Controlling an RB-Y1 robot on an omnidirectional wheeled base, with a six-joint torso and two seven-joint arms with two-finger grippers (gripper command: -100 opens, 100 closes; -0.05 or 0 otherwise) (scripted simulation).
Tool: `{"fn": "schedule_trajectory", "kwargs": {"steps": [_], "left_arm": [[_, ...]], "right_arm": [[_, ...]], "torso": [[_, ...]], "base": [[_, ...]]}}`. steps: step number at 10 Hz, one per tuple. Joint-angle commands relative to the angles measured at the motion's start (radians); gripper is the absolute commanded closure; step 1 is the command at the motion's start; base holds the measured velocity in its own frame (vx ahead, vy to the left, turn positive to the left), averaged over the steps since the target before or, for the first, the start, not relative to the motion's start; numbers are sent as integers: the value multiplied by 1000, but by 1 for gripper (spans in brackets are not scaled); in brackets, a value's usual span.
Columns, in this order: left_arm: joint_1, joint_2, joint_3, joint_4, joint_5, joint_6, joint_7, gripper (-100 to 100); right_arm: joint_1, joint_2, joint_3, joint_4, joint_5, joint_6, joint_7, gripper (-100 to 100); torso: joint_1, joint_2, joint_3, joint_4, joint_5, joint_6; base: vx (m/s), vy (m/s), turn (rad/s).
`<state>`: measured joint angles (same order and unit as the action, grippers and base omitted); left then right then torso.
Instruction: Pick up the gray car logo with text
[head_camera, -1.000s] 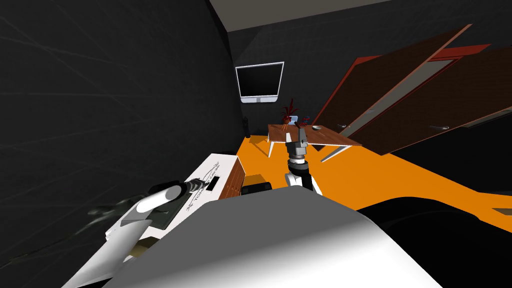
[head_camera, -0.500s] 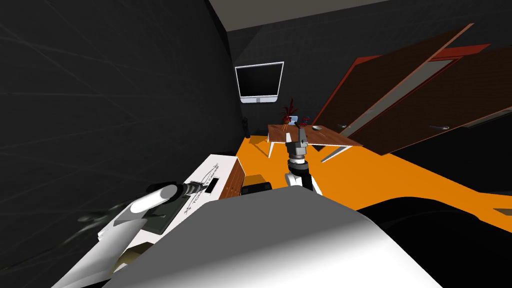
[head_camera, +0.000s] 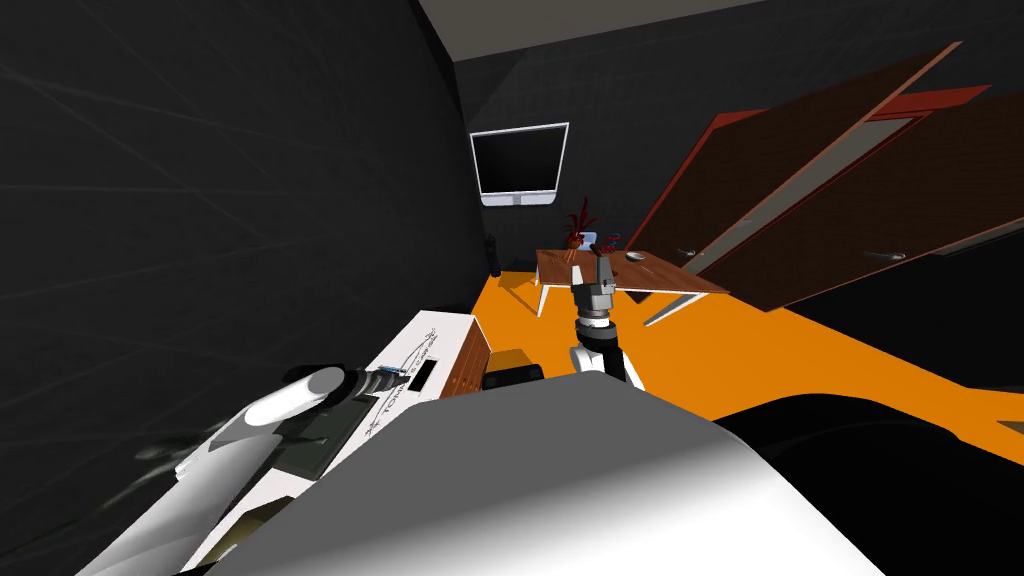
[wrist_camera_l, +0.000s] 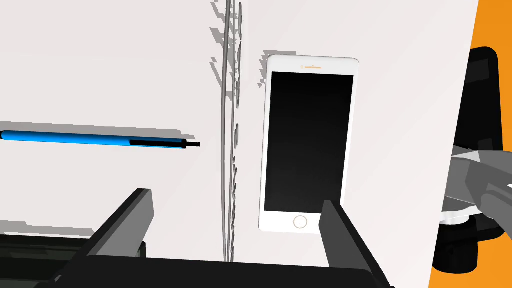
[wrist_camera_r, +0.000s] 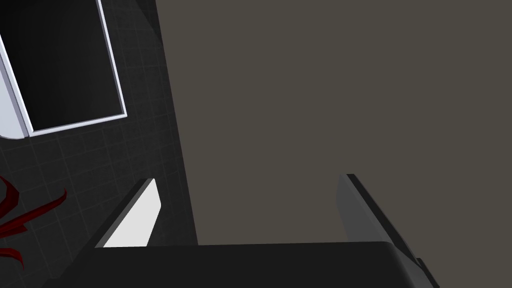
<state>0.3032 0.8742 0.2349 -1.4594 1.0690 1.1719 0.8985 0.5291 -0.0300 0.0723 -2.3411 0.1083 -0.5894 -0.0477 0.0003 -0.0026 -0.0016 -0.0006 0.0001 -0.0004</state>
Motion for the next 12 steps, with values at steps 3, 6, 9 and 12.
{"fn": "schedule_trajectory", "kwargs": {"steps": [3,6,9,12], "left_arm": [[-5,11,1,8,11,27,15,0],[-116,-4,-58,123,4,13,-61,-100],[-191,-12,-87,203,0,7,-98,-100],[-260,-19,-116,279,-4,1,-136,-100]], "right_arm": [[0,0,0,0,0,0,0,0],[0,0,0,0,0,0,0,0],[0,0,0,0,0,0,0,0],[0,0,0,0,0,0,0,0]], "torso": [[0,1,1,0,0,0],[-2,3,2,1,0,0],[-2,3,2,1,0,0],[-2,3,2,1,0,0]], "base": [[18,12,2],[-10,-22,122],[-13,-16,63],[-9,-16,62]]}}
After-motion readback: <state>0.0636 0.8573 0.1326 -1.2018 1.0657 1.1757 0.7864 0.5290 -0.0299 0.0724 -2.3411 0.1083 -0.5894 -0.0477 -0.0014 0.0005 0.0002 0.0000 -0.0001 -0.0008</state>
